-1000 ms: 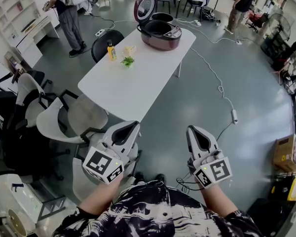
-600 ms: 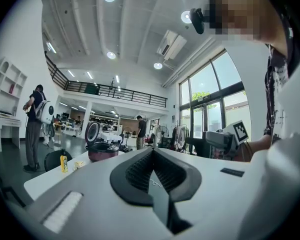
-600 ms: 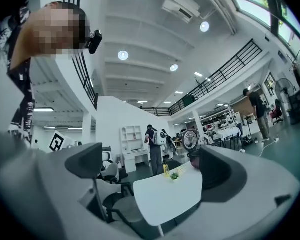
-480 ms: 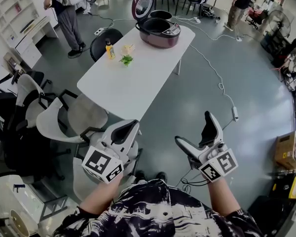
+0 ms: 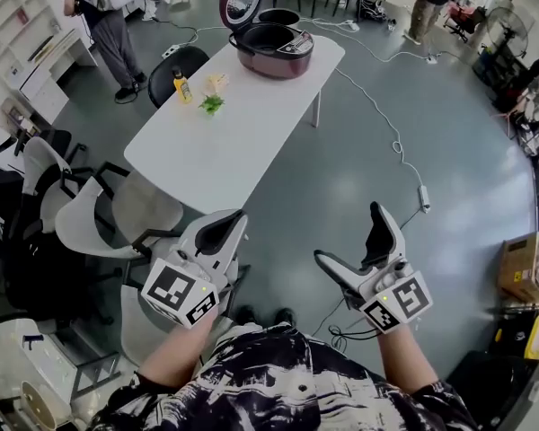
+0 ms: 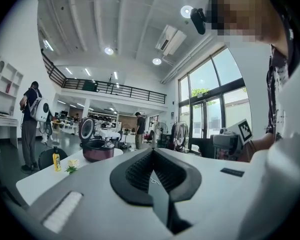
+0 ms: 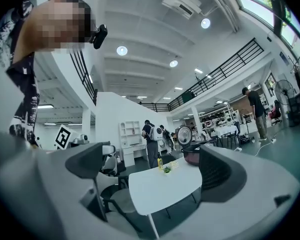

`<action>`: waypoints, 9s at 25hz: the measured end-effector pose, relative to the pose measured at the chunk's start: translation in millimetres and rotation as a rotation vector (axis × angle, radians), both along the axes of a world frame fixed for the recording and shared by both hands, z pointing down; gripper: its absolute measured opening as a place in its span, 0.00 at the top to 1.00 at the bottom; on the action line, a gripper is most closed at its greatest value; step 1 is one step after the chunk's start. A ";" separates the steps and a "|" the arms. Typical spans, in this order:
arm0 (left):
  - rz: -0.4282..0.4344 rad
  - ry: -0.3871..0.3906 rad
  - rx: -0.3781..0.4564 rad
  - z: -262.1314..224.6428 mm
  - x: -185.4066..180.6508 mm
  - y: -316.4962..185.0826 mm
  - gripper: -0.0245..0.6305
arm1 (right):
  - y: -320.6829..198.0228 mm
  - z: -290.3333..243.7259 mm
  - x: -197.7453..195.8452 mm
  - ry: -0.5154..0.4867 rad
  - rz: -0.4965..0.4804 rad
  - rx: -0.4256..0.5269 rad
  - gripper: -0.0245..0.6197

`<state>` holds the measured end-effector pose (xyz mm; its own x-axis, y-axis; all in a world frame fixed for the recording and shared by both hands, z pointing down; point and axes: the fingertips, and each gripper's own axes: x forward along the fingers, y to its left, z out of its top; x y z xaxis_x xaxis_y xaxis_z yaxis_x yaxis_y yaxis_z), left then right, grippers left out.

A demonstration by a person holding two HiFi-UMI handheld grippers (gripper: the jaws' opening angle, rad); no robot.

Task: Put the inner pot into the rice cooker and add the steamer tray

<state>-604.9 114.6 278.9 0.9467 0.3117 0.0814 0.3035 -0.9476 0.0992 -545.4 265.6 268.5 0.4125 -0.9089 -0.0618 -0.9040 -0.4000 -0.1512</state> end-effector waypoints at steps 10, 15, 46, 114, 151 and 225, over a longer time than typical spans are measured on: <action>0.025 -0.006 0.015 9.8 69.5 38.4 0.96 | 55.9 10.6 66.5 0.002 0.062 -0.012 0.10; 0.052 -0.009 0.008 19.0 133.1 28.0 0.96 | 50.2 13.4 124.3 0.011 0.099 -0.014 0.10; -0.080 -0.005 0.010 17.7 536.5 57.1 0.96 | 37.5 5.5 525.8 0.041 -0.144 -0.030 0.11; -1.003 -0.012 -0.076 47.1 708.1 -256.5 0.96 | -495.8 107.3 1038.3 -0.093 -0.614 -0.474 0.11; -1.073 -0.106 -0.177 105.8 685.3 -290.4 0.96 | -583.7 389.3 1143.2 -0.282 -0.292 -1.387 0.93; -0.988 0.098 -0.096 20.9 628.4 -243.5 0.96 | -515.4 229.7 861.5 -0.410 -0.619 -1.206 0.95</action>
<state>23.5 -128.9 299.8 0.7855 -0.6188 0.0051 -0.6065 -0.7682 0.2053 316.1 -249.8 498.2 -0.2672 -0.3553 0.8958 -0.9543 -0.0314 -0.2971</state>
